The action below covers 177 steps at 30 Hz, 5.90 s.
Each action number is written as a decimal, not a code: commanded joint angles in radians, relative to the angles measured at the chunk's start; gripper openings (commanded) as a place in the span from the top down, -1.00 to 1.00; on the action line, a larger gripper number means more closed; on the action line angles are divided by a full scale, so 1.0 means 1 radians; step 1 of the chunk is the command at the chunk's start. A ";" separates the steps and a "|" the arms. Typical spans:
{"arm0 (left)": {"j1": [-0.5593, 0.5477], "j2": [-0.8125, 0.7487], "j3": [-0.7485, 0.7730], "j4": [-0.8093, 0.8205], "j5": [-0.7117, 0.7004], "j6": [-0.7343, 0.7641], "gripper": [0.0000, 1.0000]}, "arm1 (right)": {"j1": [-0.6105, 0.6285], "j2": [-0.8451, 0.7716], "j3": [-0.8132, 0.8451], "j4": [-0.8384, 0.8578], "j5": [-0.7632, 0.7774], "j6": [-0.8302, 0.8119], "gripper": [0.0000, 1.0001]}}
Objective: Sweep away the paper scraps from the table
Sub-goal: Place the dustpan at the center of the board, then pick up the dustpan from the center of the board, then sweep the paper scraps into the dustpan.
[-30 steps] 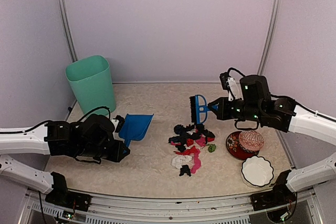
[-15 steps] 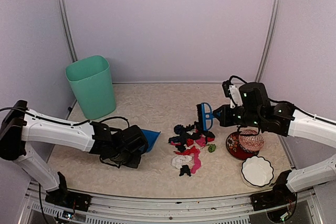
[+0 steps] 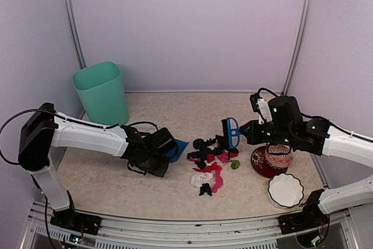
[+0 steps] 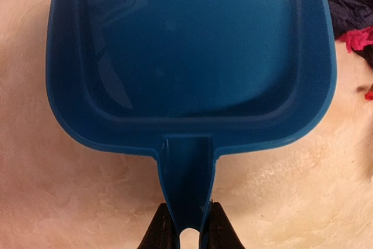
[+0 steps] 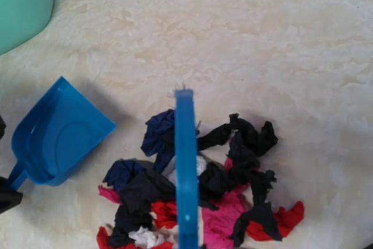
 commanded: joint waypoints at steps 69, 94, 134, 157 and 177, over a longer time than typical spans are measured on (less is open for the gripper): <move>-0.024 -0.013 -0.560 1.060 -0.248 0.117 0.11 | -0.031 0.003 0.018 -0.054 0.010 0.001 1.00; -0.059 -0.184 -0.529 0.785 -0.286 0.060 1.00 | -0.052 0.034 0.019 -0.058 0.054 -0.038 1.00; -0.659 -0.255 -0.213 0.024 -0.088 -0.290 1.00 | -0.169 0.265 0.134 -0.071 0.097 -0.496 1.00; -0.418 -0.121 -0.150 0.109 0.008 -0.102 1.00 | 0.088 0.430 0.113 -0.014 0.063 -0.517 1.00; -0.286 -0.027 -0.197 0.281 -0.018 -0.110 1.00 | 0.306 0.404 0.107 -0.021 0.001 -0.515 1.00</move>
